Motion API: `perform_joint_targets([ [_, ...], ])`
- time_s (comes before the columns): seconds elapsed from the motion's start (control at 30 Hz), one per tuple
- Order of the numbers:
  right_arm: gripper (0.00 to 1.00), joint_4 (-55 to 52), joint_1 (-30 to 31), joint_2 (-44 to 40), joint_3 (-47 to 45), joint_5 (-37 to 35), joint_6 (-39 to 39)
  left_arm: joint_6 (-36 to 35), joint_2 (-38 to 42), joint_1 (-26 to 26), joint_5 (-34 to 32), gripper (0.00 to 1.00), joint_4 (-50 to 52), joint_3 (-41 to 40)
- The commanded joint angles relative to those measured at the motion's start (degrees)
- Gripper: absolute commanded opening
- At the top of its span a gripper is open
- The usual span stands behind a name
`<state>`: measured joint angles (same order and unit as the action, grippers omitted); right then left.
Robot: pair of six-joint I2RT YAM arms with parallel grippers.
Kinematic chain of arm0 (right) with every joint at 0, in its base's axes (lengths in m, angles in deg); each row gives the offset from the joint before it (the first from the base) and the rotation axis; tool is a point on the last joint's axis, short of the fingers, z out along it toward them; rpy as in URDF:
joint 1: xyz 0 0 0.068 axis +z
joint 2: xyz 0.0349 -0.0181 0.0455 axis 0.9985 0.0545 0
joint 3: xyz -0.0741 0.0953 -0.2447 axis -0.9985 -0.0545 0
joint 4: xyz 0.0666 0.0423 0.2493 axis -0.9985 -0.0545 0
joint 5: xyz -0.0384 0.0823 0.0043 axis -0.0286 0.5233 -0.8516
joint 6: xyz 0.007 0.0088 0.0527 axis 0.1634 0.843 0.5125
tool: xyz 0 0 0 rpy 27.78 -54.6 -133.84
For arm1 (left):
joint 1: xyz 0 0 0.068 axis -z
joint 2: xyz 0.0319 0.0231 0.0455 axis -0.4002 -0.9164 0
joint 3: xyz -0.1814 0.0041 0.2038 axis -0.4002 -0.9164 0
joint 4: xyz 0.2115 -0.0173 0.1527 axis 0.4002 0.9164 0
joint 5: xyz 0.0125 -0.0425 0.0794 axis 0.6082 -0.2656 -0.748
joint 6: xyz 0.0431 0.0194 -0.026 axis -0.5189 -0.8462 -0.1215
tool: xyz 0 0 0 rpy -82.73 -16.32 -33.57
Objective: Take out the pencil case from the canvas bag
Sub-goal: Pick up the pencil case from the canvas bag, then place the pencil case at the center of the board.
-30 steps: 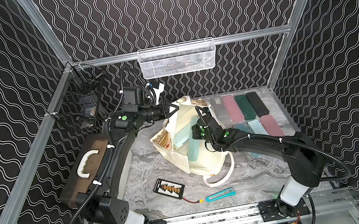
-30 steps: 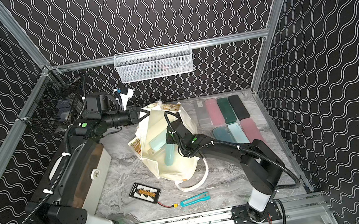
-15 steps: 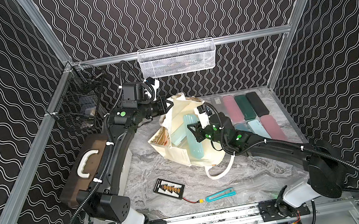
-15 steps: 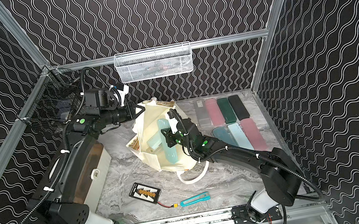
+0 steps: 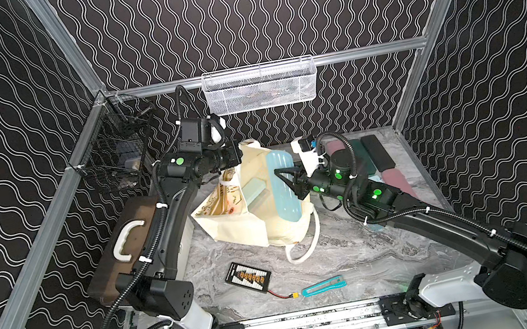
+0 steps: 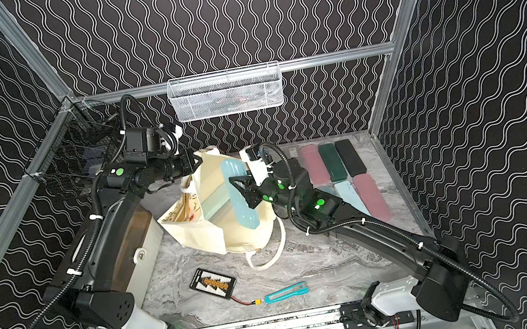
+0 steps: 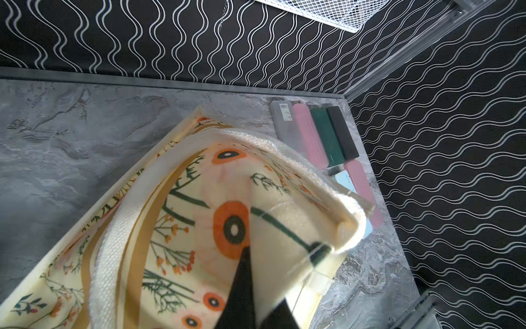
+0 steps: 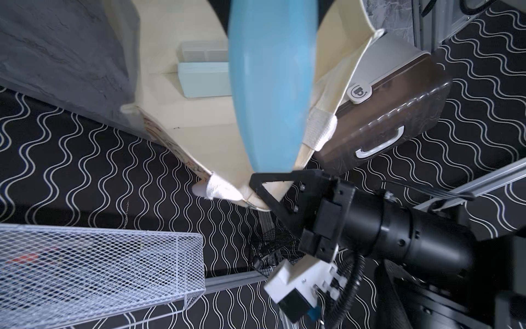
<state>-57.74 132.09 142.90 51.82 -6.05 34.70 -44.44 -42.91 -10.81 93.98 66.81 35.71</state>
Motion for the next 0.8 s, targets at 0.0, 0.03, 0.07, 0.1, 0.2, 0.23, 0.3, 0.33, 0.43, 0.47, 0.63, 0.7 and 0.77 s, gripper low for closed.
perform_joint_targets([
  [0.0, 0.08, -6.56, -0.12, -2.09, 2.18, -1.64, -2.14, -1.21, -0.65, -0.32, -3.24, 0.0, -1.77, 1.96],
  [0.03, 0.08, -8.19, -0.12, -2.92, 2.47, -2.28, -2.73, -0.85, -0.86, -0.58, -3.73, 0.0, -1.66, 2.42],
  [0.07, 0.08, -9.96, -0.21, -3.91, 2.45, -3.21, -3.38, -0.48, -1.17, -1.03, -3.98, 0.0, -1.38, 2.89],
  [0.1, 0.07, -11.69, -0.36, -4.96, 2.21, -4.25, -4.04, 0.03, -1.47, -1.58, -4.0, 0.0, -1.27, 3.45],
  [0.2, 0.06, -17.06, -1.29, -8.0, 1.44, -7.08, -4.97, 1.94, -2.11, -3.82, -3.58, 0.0, -1.08, 4.79],
  [0.23, 0.06, -19.11, -1.7, -8.99, 1.19, -8.23, -5.02, 2.75, -2.19, -4.74, -3.12, 0.0, -1.3, 5.04],
  [0.3, 0.05, -23.43, -2.76, -10.7, 0.78, -10.19, -5.1, 4.6, -2.28, -7.02, -1.48, 0.0, -1.77, 5.13],
  [0.33, 0.05, -25.56, -3.49, -11.47, 0.52, -11.3, -4.96, 5.74, -2.37, -8.25, -0.33, 0.0, -1.96, 5.25],
  [0.43, 0.03, -33.55, -7.06, -11.71, 1.21, -12.83, -3.83, 8.39, -2.26, -10.93, 2.61, 0.0, -2.74, 5.36],
  [0.47, 0.03, -35.91, -8.21, -11.37, 1.53, -12.8, -3.49, 9.13, -2.22, -11.38, 3.13, 0.0, -2.85, 5.24],
  [0.63, 0.03, -46.49, -13.67, -6.58, 4.03, -10.84, -3.41, 14.07, -0.76, -13.25, 7.54, 0.0, -4.71, 4.21],
  [0.7, 0.03, -49.19, -15.18, -4.13, 4.95, -10.63, -3.16, 15.66, -0.38, -13.43, 9.58, 0.0, -5.32, 4.09],
  [0.77, 0.03, -51.53, -16.88, -1.36, 6.13, -9.39, -3.06, 17.21, -0.03, -15.35, 11.22, 0.0, -5.78, 4.0],
])
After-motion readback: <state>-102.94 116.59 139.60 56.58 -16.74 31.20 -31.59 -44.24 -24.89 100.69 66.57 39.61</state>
